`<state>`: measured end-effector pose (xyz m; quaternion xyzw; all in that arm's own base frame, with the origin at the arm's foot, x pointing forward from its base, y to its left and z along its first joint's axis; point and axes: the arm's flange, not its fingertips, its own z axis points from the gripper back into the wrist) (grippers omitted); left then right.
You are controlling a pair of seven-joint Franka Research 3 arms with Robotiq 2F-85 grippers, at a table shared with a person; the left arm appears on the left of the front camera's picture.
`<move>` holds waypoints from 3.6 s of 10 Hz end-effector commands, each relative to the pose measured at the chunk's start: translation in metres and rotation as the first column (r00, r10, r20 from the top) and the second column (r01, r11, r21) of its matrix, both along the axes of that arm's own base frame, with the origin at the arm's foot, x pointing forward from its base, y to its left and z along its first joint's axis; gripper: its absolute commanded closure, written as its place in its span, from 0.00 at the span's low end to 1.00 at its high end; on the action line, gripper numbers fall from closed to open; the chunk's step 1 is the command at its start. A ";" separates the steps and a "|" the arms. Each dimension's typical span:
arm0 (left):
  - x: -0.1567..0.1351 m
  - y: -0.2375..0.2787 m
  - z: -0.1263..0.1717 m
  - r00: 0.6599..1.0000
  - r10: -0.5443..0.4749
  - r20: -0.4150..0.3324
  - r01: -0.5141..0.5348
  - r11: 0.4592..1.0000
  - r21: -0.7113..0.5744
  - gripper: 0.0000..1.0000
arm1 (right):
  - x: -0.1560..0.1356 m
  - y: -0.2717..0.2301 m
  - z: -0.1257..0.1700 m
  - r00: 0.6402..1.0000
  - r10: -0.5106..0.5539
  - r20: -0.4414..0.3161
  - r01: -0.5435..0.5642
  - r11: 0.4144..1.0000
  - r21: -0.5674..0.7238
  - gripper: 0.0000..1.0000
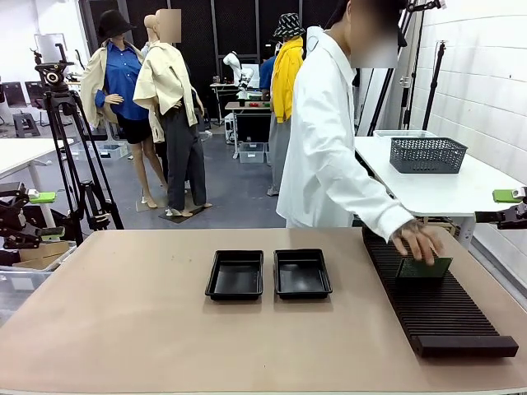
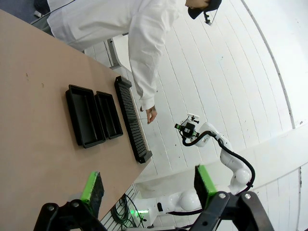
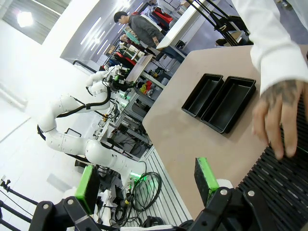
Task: Inspect and transfer BCBs to ESD trays.
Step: Pick up the Blank PCB from the PCB Rack and place it in the left ESD tray.
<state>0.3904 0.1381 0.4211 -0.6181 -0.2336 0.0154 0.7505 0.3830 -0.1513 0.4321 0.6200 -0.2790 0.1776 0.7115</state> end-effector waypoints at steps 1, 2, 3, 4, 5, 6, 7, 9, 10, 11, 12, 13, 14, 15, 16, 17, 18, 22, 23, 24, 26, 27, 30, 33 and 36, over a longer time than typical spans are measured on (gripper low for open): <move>-0.002 0.000 0.002 1.000 0.000 -0.011 -0.001 1.000 -0.021 0.00 | 0.000 0.001 0.000 1.000 0.003 -0.003 -0.003 1.000 0.012 0.00; -0.002 0.000 0.002 1.000 0.000 -0.011 -0.001 1.000 -0.021 0.00 | 0.000 0.001 0.000 1.000 0.003 -0.003 -0.003 1.000 0.012 0.00; -0.002 0.000 0.002 1.000 0.000 -0.011 -0.001 1.000 -0.021 0.00 | 0.000 0.001 0.000 1.000 0.003 -0.003 -0.003 1.000 0.012 0.00; -0.002 0.000 0.002 1.000 0.000 -0.011 -0.001 1.000 -0.021 0.00 | 0.000 0.001 0.000 1.000 0.003 -0.003 -0.003 1.000 0.012 0.00; -0.002 0.000 0.002 1.000 0.000 -0.011 -0.001 1.000 -0.021 0.00 | 0.000 0.001 0.000 1.000 0.003 -0.003 -0.003 1.000 0.012 0.00; -0.002 0.000 0.002 1.000 0.000 -0.011 -0.001 1.000 -0.021 0.00 | 0.000 0.001 0.000 1.000 0.003 -0.003 -0.003 1.000 0.012 0.00; -0.002 0.000 0.002 1.000 0.000 -0.011 -0.001 1.000 -0.021 0.00 | 0.000 0.001 0.000 1.000 0.003 -0.003 -0.003 1.000 0.012 0.00; -0.002 0.000 0.002 1.000 0.000 -0.011 -0.001 1.000 -0.021 0.00 | 0.000 0.001 0.000 1.000 0.003 -0.003 -0.003 1.000 0.012 0.00; -0.002 0.000 0.002 1.000 0.000 -0.011 -0.001 1.000 -0.021 0.00 | 0.000 0.001 0.000 1.000 0.003 -0.003 -0.003 1.000 0.012 0.00; -0.002 0.000 0.002 1.000 0.000 -0.011 -0.001 1.000 -0.021 0.00 | 0.000 0.001 0.000 1.000 0.003 -0.003 -0.003 1.000 0.012 0.00; -0.002 0.000 0.002 1.000 0.000 -0.011 -0.001 1.000 -0.021 0.00 | 0.000 0.001 0.000 1.000 0.003 -0.003 -0.003 1.000 0.012 0.00; -0.002 0.000 0.002 1.000 0.000 -0.011 -0.001 1.000 -0.021 0.00 | 0.000 0.001 0.000 1.000 0.003 -0.003 -0.003 1.000 0.012 0.00; -0.002 0.000 0.002 1.000 0.000 -0.011 -0.001 1.000 -0.021 0.00 | 0.000 0.001 0.000 1.000 0.003 -0.003 -0.003 1.000 0.012 0.00; -0.002 0.000 0.002 1.000 0.000 -0.011 -0.001 1.000 -0.021 0.00 | 0.000 0.001 0.000 1.000 0.003 -0.003 -0.003 1.000 0.012 0.00; -0.002 0.000 0.002 1.000 0.000 -0.011 -0.001 1.000 -0.021 0.00 | 0.000 0.000 0.000 1.000 0.000 0.000 0.000 1.000 0.000 0.00; -0.002 0.000 0.002 1.000 0.000 -0.011 -0.001 1.000 -0.021 0.00 | 0.004 0.004 0.005 1.000 -0.006 0.026 0.008 0.999 -0.047 0.00; -0.002 0.000 0.002 1.000 0.000 -0.011 -0.001 1.000 -0.021 0.00 | 0.010 0.007 0.009 0.999 -0.007 0.044 0.011 0.997 -0.073 0.00; -0.002 0.000 0.002 1.000 0.000 -0.011 -0.001 1.000 -0.021 0.00 | 0.032 0.028 0.022 0.987 0.040 0.153 -0.002 0.972 -0.236 0.00; -0.002 0.000 0.002 1.000 0.000 -0.011 -0.001 1.000 -0.021 0.00 | 0.034 0.032 0.024 0.984 0.063 0.166 -0.017 0.963 -0.269 0.00; -0.002 0.000 0.002 1.000 0.000 -0.011 -0.001 1.000 -0.021 0.00 | 0.034 0.036 0.024 0.977 0.075 0.199 -0.013 0.955 -0.295 0.00; -0.002 0.000 0.002 1.000 0.000 -0.011 -0.001 1.000 -0.021 0.00 | 0.036 0.044 0.026 0.946 0.162 0.282 -0.042 0.921 -0.387 0.00; -0.002 0.000 0.002 1.000 0.000 -0.011 -0.001 1.000 -0.021 0.00 | 0.036 0.047 0.027 0.941 0.188 0.283 -0.055 0.906 -0.421 0.00; -0.002 0.000 0.002 1.000 0.000 -0.011 -0.001 1.000 -0.021 0.00 | 0.039 0.046 0.030 0.939 0.208 0.273 -0.077 0.903 -0.424 0.00; -0.002 0.000 0.002 1.000 0.000 -0.011 -0.001 1.000 -0.021 0.00 | 0.038 0.047 0.029 0.944 0.198 0.265 -0.074 0.907 -0.414 0.00; -0.002 0.000 0.002 1.000 0.000 -0.011 -0.001 1.000 -0.021 0.00 | 0.038 0.047 0.029 0.944 0.198 0.265 -0.074 0.907 -0.414 0.00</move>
